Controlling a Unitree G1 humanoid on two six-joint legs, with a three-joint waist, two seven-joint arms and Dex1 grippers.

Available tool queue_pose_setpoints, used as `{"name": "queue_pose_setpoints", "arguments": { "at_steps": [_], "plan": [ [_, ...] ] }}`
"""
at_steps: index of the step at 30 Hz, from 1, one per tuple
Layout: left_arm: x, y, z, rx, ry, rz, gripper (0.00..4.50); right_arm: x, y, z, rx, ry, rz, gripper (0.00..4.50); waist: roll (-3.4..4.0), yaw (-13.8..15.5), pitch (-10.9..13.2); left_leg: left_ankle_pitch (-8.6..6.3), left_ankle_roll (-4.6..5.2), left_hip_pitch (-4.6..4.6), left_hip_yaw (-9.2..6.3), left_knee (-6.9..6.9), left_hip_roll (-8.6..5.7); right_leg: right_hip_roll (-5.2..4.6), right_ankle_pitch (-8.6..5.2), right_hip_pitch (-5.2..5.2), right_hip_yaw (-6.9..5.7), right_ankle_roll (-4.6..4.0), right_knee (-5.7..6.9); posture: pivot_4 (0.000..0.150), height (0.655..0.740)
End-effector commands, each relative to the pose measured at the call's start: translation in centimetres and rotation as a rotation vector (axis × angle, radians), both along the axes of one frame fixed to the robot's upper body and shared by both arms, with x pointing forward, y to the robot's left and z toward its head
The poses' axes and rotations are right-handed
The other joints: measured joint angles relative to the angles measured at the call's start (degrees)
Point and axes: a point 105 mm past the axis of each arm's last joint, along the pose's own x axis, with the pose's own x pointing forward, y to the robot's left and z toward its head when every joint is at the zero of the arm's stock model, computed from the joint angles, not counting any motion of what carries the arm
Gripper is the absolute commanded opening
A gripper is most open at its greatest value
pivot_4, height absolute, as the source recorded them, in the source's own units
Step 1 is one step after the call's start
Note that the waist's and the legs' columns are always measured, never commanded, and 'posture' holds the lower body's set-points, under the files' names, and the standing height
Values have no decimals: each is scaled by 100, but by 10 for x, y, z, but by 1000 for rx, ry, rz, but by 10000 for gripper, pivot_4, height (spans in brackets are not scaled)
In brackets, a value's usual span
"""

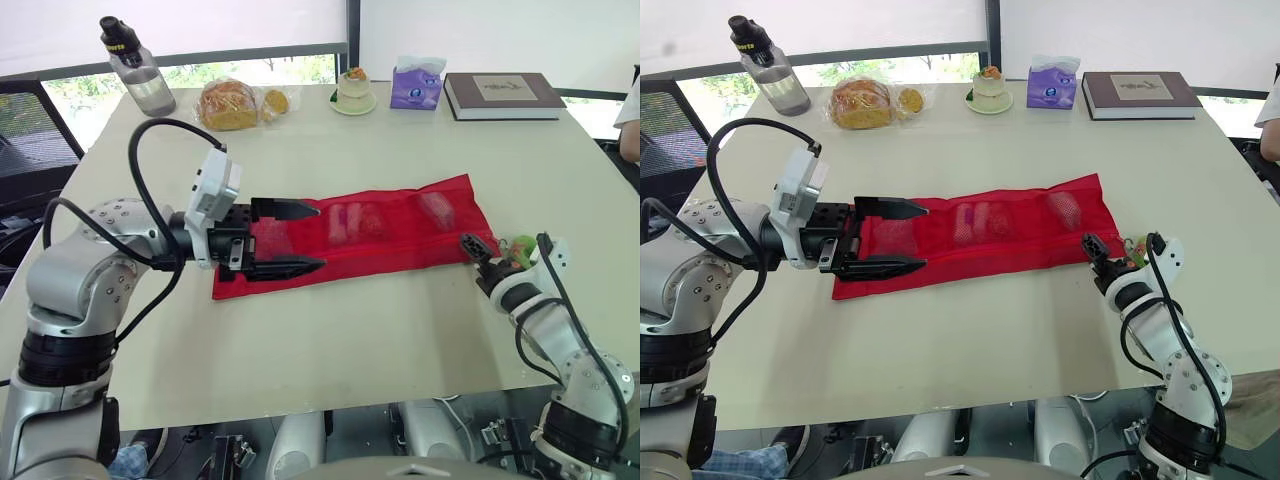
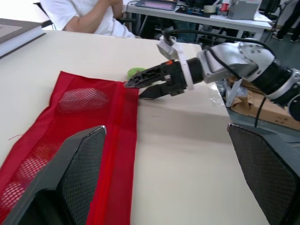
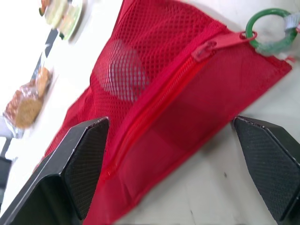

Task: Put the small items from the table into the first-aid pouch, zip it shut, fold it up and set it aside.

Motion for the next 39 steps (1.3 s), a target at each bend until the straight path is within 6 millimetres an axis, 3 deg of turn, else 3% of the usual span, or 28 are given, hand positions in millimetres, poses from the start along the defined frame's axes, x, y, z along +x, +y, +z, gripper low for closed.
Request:
{"name": "queue_pose_setpoints", "arguments": {
  "at_steps": [1,9,10,11,16,19,22,25,29,34,39],
  "plan": [
    [-3,1,8,-5,-44,-24,44264,4,2,0,25,-3,-10,45000,0,0,0,0,0,0,0,0,0,2,0,0,2,0,0,1500,7400],
    [0,3,7,-15,-51,-14,44264,16,8,8,40,-69,-17,45000,0,-4,0,0,0,1,-1,0,7,20,0,-1,14,-1,0,1500,7400],
    [2,3,7,-16,-53,-8,45000,17,8,8,37,-79,-16,38262,1,-4,0,0,0,1,-1,0,8,20,0,-1,14,-1,0,1500,7400],
    [3,3,7,-20,-59,-4,45000,19,8,9,32,-92,-18,36311,2,-2,1,0,0,1,-1,0,8,21,0,-1,14,-1,0,1500,7400],
    [7,2,11,-48,-81,13,45000,16,7,11,20,-126,2,12626,5,1,3,0,0,-1,-1,-3,8,22,6,-2,15,-3,-1,1500,7400],
    [8,1,10,-54,-81,19,45000,12,1,12,-2,-145,-9,716,5,4,3,0,0,-3,-2,-3,8,22,9,-3,15,1,-1,1500,7400],
    [10,1,9,-54,-83,25,45000,8,-6,18,-61,-181,-25,716,5,9,3,0,0,-3,-2,-4,7,22,9,-3,14,1,-1,1500,7400],
    [13,3,10,-62,-95,45,45000,-7,-22,26,-224,-217,-44,716,9,41,6,0,0,-6,-5,-3,3,21,7,-3,17,2,-1,1500,7400],
    [16,7,16,-66,-102,58,45000,-32,-25,41,-436,-286,46,716,13,38,8,0,0,-9,-1,-2,0,21,2,-2,31,8,-4,1500,7400],
    [20,9,19,-68,-107,66,45000,-63,5,65,-732,-454,377,716,12,-4,9,0,0,-10,6,-1,-1,25,-6,-8,40,17,-4,1500,7400],
    [23,15,17,-60,-106,85,45000,-66,41,73,-953,-582,597,716,9,12,8,0,0,-1,0,1,11,42,-9,-8,38,14,3,1500,7400]
  ]
}}
